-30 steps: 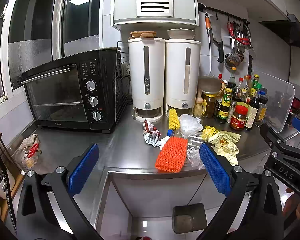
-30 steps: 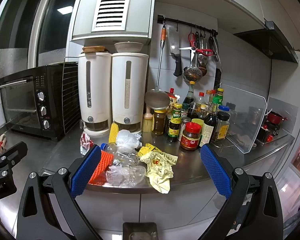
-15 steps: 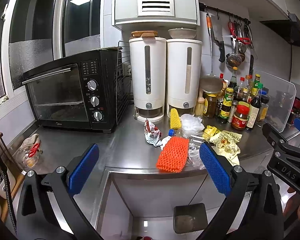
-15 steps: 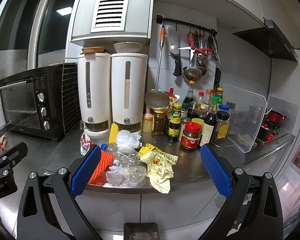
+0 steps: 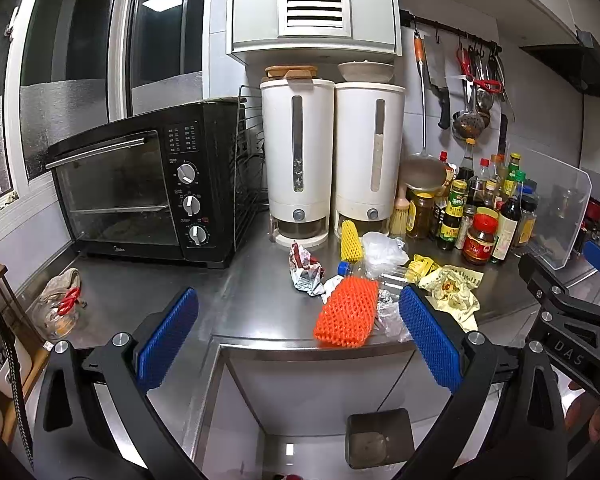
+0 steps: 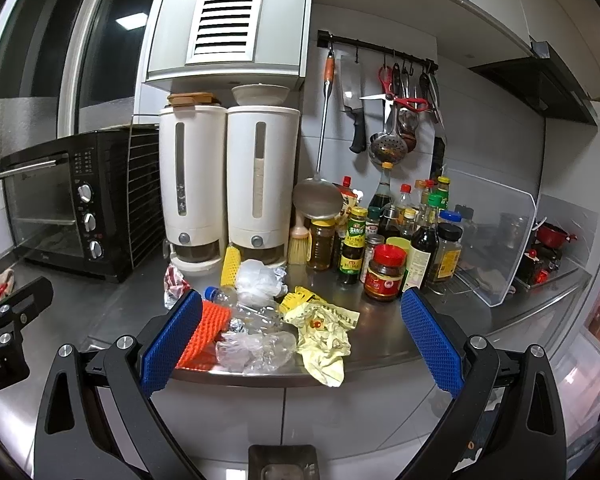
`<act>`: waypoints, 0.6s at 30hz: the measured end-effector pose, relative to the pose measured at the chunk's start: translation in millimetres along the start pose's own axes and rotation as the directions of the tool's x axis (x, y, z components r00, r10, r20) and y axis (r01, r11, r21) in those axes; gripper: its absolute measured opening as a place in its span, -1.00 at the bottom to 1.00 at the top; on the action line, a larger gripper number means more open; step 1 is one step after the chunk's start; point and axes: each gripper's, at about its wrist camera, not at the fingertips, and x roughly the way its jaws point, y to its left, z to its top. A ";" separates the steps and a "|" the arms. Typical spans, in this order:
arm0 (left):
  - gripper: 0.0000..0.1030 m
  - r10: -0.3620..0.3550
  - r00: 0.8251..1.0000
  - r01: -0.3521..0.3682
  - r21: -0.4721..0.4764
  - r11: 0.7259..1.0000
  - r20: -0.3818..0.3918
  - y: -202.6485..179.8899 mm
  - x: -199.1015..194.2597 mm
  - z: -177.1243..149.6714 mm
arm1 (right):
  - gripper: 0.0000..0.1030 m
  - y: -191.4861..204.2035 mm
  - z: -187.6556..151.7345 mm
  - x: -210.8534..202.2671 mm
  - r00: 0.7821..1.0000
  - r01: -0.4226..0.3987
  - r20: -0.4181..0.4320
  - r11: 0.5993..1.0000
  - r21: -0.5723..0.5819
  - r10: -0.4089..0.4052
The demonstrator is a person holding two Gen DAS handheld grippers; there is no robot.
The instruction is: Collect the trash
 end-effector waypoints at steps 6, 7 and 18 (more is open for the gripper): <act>0.85 0.002 1.000 -0.002 0.000 1.000 0.008 0.2 -3.4 0.9 | 0.94 0.3 0.4 -0.4 1.000 0.003 -0.004 1.000 0.002 -0.003; 0.85 0.002 1.000 -0.002 -0.001 1.000 0.008 0.4 -3.5 1.3 | 0.94 0.2 0.3 -0.4 1.000 0.002 -0.004 1.000 0.002 -0.002; 0.85 0.003 1.000 -0.003 -0.001 1.000 0.010 1.1 -4.6 2.9 | 0.94 1.1 -0.1 -0.4 1.000 0.002 -0.004 1.000 -0.001 -0.002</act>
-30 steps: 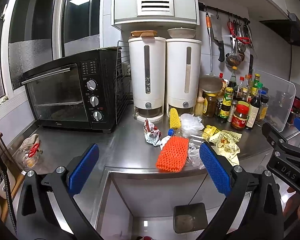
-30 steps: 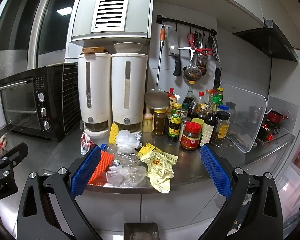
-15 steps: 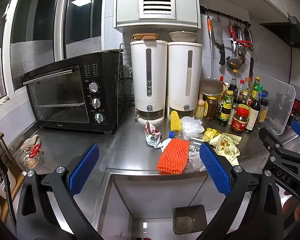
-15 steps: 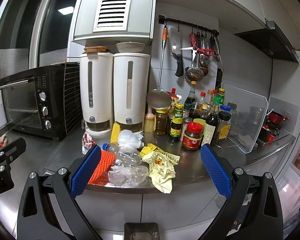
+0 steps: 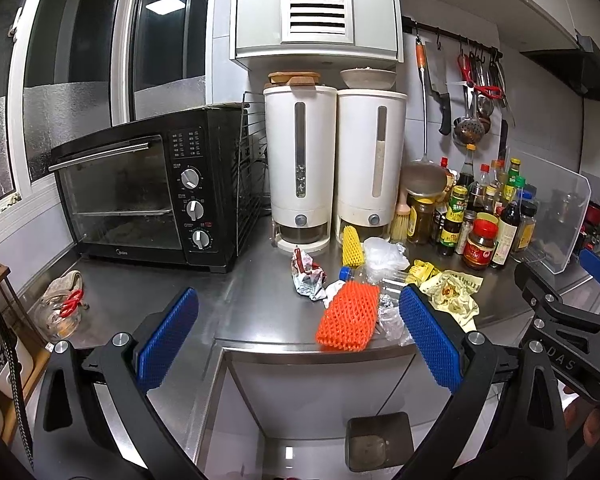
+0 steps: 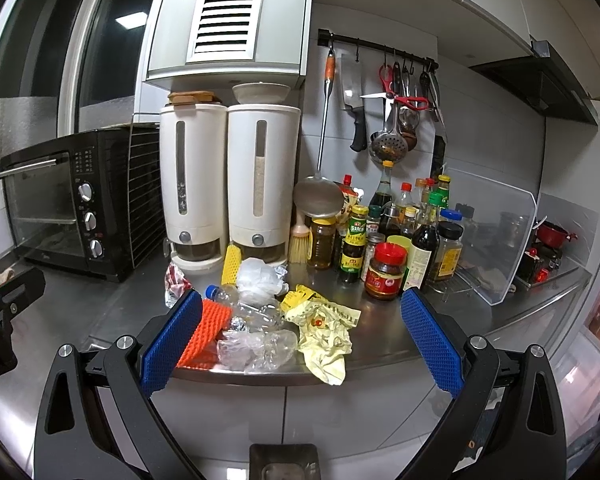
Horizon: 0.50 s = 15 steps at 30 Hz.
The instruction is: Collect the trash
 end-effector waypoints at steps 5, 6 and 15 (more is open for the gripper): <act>0.85 0.000 1.000 0.000 0.001 1.000 0.000 0.1 -0.4 0.4 | 0.94 0.3 -0.5 0.6 1.000 -0.001 -0.001 1.000 -0.001 0.001; 0.85 0.000 1.000 0.000 0.000 1.000 0.000 0.2 -0.4 0.2 | 0.94 0.3 -0.6 0.5 1.000 -0.001 -0.001 1.000 -0.002 0.001; 0.85 0.005 1.000 -0.005 0.001 1.000 -0.003 0.1 0.9 1.8 | 0.94 -0.3 -2.7 4.8 1.000 -0.003 -0.008 1.000 -0.008 0.003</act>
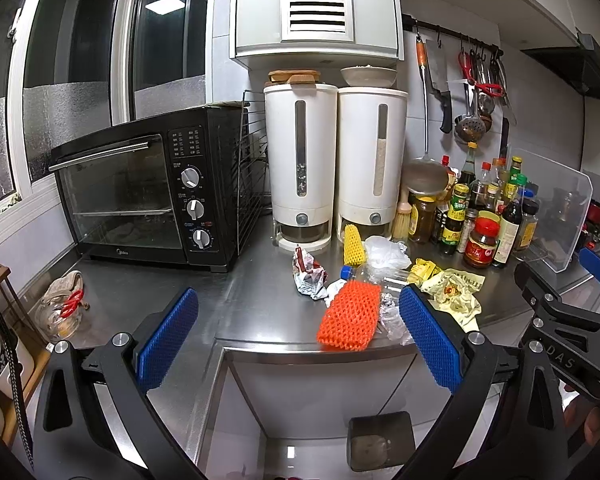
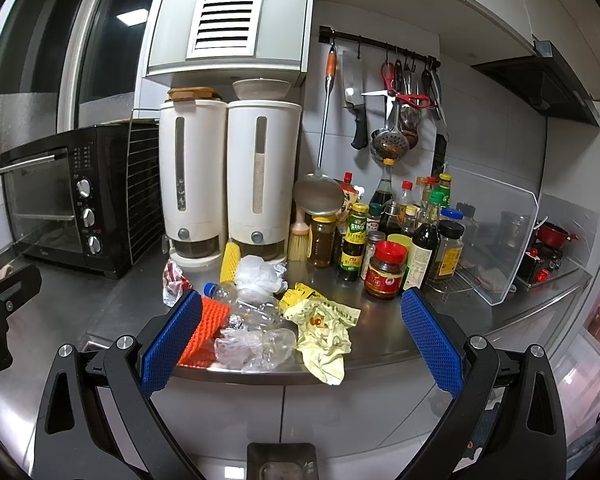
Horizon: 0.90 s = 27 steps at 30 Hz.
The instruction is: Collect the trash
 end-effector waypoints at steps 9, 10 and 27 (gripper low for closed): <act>0.85 0.010 1.000 -0.010 0.008 1.000 -0.023 -1.5 14.2 -3.7 | 0.94 -6.7 -3.0 17.4 1.000 -0.004 -0.028 1.000 0.000 0.004; 0.85 0.007 1.000 -0.007 0.008 1.000 -0.026 -1.4 17.2 -4.0 | 0.94 -7.6 -2.3 18.7 1.000 -0.007 -0.028 1.000 0.001 0.007; 0.84 0.036 0.991 -0.026 0.077 0.997 -0.127 -12.5 105.2 -7.9 | 0.94 -52.9 -4.4 119.7 0.982 -0.031 -0.184 0.998 0.049 0.039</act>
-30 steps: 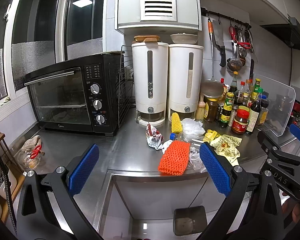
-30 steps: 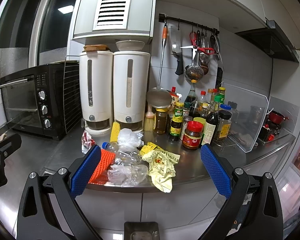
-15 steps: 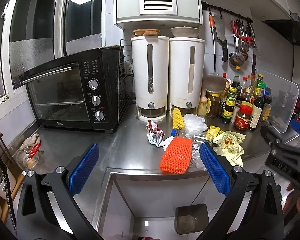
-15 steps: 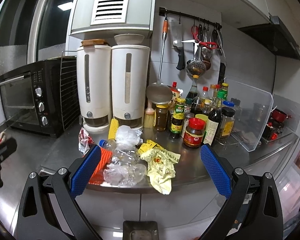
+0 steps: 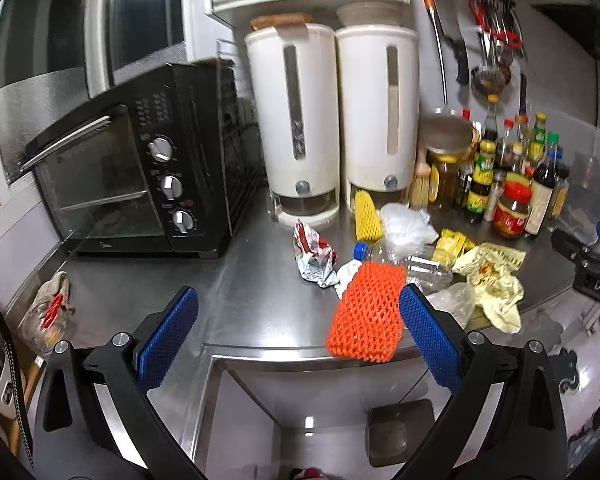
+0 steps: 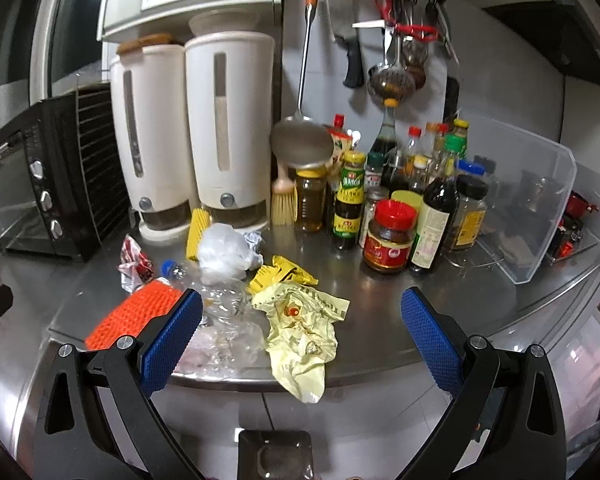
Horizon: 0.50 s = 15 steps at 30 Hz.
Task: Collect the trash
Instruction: 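Grasp the orange foam net with the left tool while the right tool grasps the yellow plastic bag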
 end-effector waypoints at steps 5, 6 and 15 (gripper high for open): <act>0.84 -0.053 0.993 0.058 0.040 0.998 -0.103 -20.1 36.8 4.6 | 0.94 -11.2 6.0 37.2 0.994 -0.041 -0.105 0.999 0.020 0.043; 0.84 -0.065 0.990 0.070 0.042 0.997 -0.122 -23.2 43.0 5.5 | 0.94 -12.0 6.8 45.0 0.990 -0.048 -0.131 0.999 0.014 0.050; 0.84 -0.071 0.964 0.095 0.081 0.992 -0.255 -38.6 96.3 8.5 | 0.94 -25.6 0.8 105.4 0.947 -0.034 -0.318 0.999 0.014 0.037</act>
